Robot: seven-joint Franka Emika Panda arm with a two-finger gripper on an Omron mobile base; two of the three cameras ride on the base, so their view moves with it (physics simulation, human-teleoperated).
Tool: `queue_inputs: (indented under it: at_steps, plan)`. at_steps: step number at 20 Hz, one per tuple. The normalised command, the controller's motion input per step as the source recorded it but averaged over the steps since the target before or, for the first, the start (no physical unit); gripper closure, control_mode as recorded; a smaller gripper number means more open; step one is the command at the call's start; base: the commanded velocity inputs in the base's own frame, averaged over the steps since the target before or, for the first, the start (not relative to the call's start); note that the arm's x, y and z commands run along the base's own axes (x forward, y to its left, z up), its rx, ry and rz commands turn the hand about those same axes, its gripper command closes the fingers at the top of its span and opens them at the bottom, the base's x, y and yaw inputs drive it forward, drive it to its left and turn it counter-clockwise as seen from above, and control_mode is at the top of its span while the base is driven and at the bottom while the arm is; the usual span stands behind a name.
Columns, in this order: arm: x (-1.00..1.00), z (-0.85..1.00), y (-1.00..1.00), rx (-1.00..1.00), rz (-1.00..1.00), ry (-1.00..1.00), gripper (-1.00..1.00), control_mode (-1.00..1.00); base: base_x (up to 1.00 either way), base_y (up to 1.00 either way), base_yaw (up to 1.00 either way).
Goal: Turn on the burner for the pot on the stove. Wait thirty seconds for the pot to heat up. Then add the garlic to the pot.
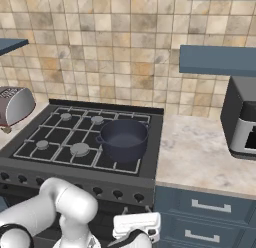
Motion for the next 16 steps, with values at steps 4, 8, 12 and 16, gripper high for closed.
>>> queue_inputs:
  at_steps: [4,8,12,16]
  plan:
    - [0.24,-0.32,0.0,0.03,0.0,0.0,-1.0,-1.0,0.0,0.0,0.0]
    - [0.3,-0.2,-0.05,0.06,0.0,0.0,-1.0,-1.0,0.0,0.0,0.0]
    - [0.27,-0.03,-0.13,0.05,0.0,0.0,-1.0,-1.0,0.0,0.0,0.0]
    - [0.27,-0.12,-0.11,0.09,0.0,0.0,-1.0,-1.0,0.0,0.0,0.0]
